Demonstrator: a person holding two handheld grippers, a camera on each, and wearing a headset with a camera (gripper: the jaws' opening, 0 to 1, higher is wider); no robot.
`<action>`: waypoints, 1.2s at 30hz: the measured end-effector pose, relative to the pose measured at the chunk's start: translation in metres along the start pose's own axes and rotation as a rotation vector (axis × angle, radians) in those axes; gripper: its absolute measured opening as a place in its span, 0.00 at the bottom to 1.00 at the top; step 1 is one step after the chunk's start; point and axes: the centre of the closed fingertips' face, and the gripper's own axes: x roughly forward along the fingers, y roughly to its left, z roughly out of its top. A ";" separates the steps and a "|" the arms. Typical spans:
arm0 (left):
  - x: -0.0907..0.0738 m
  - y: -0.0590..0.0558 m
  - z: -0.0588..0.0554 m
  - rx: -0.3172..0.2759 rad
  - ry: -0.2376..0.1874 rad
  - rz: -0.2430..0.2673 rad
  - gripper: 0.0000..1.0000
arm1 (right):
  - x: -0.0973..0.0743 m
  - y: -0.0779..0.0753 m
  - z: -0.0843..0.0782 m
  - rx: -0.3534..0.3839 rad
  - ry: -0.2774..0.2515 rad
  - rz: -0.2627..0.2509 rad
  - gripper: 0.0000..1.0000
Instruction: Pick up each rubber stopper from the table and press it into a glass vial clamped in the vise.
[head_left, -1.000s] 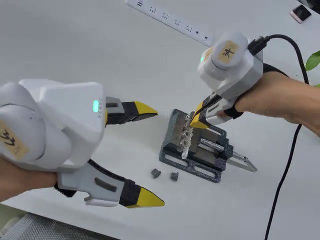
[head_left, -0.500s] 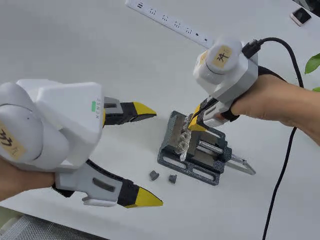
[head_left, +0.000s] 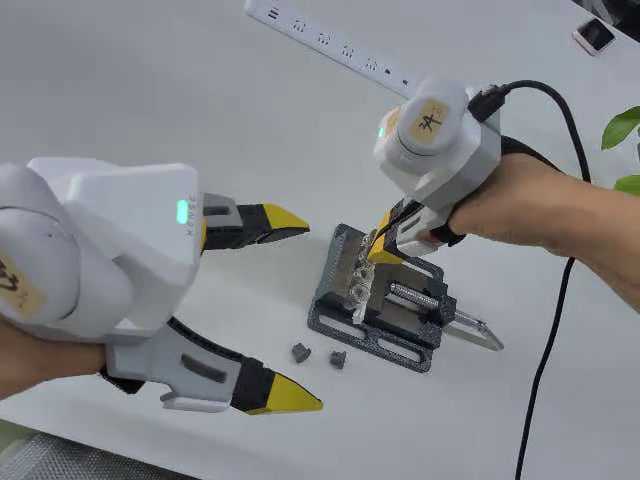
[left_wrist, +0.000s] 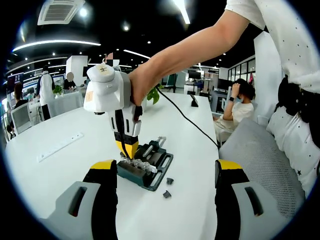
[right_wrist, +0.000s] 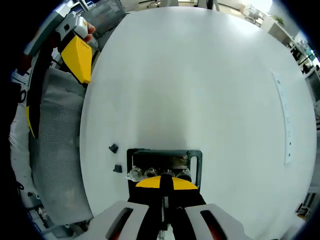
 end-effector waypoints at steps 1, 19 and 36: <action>0.000 -0.001 0.000 0.003 0.002 -0.001 0.79 | 0.000 0.001 0.000 0.000 -0.003 0.002 0.00; -0.011 -0.002 0.006 0.017 0.029 0.033 0.78 | -0.004 0.000 -0.003 0.064 -0.112 -0.036 0.02; -0.012 -0.005 0.008 0.018 0.045 0.038 0.77 | -0.006 0.007 -0.002 0.098 -0.196 -0.057 0.06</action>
